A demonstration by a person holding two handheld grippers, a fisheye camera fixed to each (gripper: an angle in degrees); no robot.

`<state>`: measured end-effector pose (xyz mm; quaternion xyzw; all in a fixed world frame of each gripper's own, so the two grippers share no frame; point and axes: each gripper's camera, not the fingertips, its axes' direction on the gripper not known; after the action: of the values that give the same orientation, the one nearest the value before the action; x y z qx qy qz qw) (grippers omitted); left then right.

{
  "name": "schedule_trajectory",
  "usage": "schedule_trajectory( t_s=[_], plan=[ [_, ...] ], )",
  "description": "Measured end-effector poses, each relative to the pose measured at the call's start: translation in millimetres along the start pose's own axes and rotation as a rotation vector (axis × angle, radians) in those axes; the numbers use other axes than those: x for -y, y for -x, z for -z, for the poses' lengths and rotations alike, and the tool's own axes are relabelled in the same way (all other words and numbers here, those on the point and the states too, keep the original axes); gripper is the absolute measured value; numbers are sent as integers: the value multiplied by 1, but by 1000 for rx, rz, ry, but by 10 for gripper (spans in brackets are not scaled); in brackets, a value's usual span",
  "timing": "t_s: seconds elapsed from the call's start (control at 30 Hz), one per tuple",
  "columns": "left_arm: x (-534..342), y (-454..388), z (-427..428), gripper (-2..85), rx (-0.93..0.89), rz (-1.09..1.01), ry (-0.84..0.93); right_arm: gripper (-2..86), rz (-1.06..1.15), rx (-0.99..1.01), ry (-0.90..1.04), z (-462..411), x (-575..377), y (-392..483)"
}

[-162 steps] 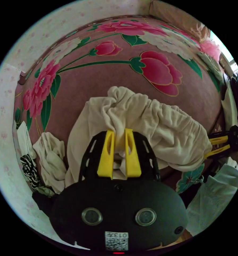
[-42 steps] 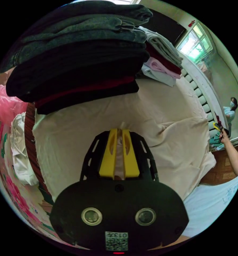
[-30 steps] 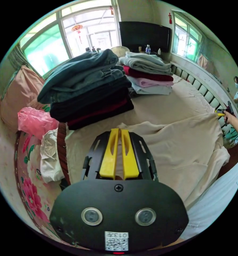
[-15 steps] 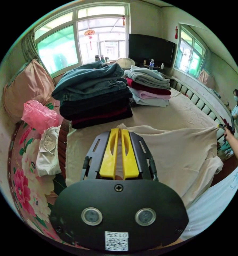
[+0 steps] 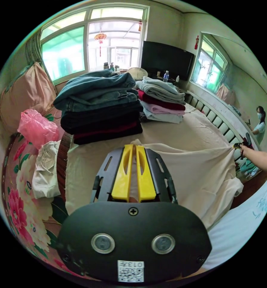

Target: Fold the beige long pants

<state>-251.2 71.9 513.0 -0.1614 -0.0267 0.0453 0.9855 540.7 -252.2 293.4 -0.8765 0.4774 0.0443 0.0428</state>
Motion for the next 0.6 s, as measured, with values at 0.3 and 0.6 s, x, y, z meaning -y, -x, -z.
schedule_trajectory(
  t_s=[0.3, 0.6],
  plan=[
    [-10, -1, -4, 5, 7, 36, 13, 23, -240, 332, -124, -15, -29, -69],
    [-25, 4, -6, 5, -8, 80, 14, 35, -282, 510, -188, -29, -53, -109]
  ],
)
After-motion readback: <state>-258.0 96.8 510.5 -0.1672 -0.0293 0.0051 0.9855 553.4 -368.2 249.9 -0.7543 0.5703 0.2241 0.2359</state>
